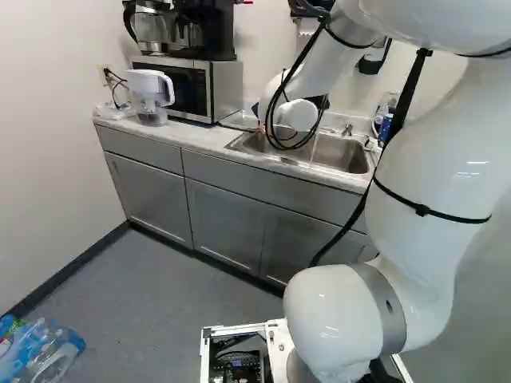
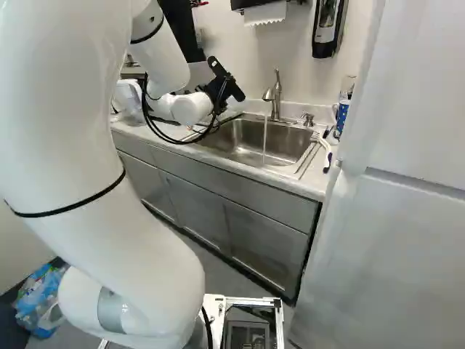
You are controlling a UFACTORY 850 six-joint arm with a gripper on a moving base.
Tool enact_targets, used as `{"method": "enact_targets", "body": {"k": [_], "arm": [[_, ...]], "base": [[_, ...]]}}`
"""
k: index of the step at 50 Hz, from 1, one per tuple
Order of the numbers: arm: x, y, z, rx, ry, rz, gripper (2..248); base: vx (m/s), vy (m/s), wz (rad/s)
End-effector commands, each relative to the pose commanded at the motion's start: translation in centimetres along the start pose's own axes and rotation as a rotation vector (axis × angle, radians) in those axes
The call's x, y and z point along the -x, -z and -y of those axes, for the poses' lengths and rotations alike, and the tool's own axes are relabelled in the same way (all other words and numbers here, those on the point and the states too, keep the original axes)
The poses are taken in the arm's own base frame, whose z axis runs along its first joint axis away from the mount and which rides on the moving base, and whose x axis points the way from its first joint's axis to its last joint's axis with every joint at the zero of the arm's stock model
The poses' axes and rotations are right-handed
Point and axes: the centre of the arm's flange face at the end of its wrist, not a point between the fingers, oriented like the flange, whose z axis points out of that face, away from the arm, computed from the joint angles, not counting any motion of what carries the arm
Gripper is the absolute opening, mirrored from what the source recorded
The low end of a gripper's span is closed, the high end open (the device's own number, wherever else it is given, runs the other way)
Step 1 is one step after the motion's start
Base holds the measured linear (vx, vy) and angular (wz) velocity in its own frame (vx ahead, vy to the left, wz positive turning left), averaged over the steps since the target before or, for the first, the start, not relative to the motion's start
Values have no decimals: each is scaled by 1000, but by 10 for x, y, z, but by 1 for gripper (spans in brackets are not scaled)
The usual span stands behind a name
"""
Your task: Rinse the cup and place it in the tray
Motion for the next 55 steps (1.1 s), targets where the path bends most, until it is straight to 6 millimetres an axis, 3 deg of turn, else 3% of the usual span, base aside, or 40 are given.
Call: {"method": "enact_targets", "body": {"k": [55], "arm": [[0,0,0,0,579,0,124]], "base": [[0,0,0]]}}
